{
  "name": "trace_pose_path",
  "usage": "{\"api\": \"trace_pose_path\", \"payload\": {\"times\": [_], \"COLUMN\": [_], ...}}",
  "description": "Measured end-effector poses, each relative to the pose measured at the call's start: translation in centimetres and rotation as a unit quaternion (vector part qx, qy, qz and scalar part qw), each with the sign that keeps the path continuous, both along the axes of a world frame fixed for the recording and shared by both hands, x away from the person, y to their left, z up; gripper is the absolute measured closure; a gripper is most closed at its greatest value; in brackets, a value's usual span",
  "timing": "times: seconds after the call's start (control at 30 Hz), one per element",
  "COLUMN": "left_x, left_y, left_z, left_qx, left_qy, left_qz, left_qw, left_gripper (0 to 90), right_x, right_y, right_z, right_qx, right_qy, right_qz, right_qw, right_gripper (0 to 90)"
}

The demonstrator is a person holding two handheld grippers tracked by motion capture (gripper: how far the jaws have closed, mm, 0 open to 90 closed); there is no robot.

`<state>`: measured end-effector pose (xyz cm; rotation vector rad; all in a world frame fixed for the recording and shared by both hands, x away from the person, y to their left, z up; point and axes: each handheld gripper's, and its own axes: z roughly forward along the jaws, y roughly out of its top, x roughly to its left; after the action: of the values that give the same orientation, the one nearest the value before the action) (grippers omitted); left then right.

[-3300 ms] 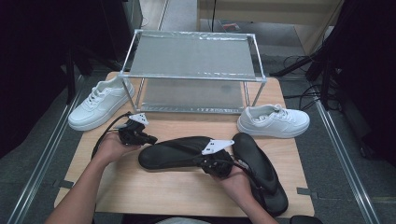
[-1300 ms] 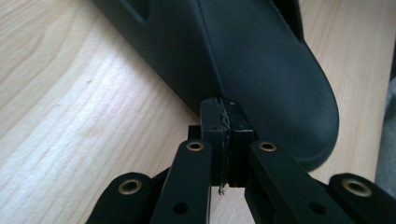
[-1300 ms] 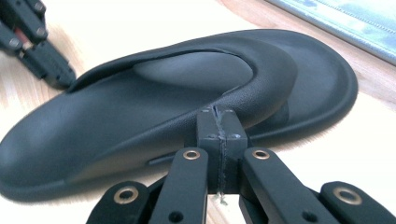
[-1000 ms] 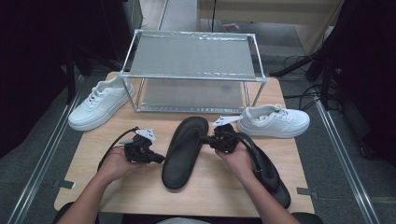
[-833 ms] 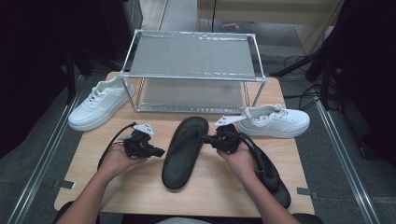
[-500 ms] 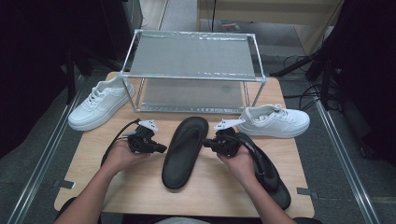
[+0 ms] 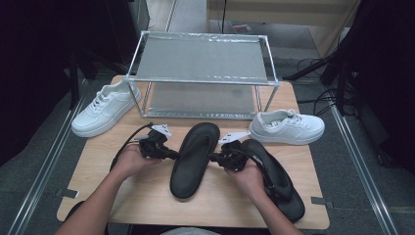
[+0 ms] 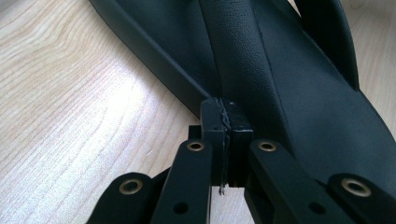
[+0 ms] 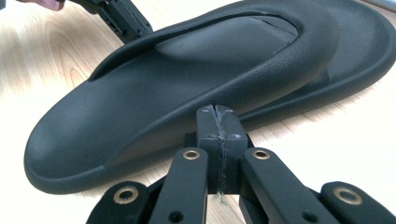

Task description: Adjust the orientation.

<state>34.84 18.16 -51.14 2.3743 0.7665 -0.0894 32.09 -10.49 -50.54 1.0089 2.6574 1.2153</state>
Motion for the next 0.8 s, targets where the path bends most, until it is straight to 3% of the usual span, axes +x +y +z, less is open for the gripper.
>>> {"api": "trace_pose_path", "payload": {"times": [0.8], "left_x": [-2.2], "left_y": [2.1], "left_z": [0.0], "left_qx": [0.000], "left_qy": [0.007], "left_qz": [0.037], "left_qw": [0.9993], "left_gripper": [89.5], "right_x": [1.2], "right_y": [2.4], "right_z": [-0.3], "right_qx": [0.010], "right_qy": [-0.002], "right_qz": [0.029], "right_qw": [0.9995], "right_gripper": [90.0]}}
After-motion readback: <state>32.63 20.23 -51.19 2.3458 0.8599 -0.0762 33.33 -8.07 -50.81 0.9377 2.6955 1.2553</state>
